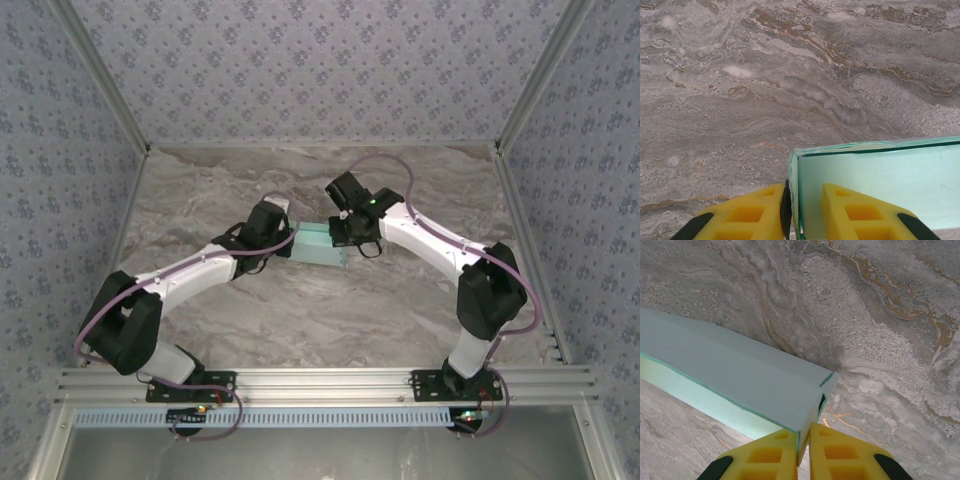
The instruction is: Fold the paper box
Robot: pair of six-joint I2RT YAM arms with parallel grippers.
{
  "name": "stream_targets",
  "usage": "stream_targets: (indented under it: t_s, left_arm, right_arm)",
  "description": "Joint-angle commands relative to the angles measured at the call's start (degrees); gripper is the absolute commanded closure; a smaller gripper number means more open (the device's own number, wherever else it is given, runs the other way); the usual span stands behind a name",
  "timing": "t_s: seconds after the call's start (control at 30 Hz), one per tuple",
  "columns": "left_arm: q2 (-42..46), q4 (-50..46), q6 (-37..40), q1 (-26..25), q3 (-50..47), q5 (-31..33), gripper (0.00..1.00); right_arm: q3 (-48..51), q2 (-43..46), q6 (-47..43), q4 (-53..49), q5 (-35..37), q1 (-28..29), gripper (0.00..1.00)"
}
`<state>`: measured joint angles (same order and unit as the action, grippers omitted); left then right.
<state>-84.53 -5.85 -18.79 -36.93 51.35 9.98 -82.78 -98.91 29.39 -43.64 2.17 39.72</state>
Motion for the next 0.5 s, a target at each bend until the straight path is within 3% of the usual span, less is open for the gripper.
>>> stream_targets:
  t_s: [0.0, 0.47]
  left_arm:
    - [-1.6, -1.7, -0.8, -1.5, 0.9, -2.1, 0.75]
    - [-3.4, -4.0, 1.5, -3.2, 2.8, 2.9, 0.75]
  right_arm:
    - [-1.8, -1.4, 0.9, 0.8, -2.7, 1.2, 0.86]
    - [-2.6, -0.3, 1.3, 0.3, -1.7, 0.4, 0.86]
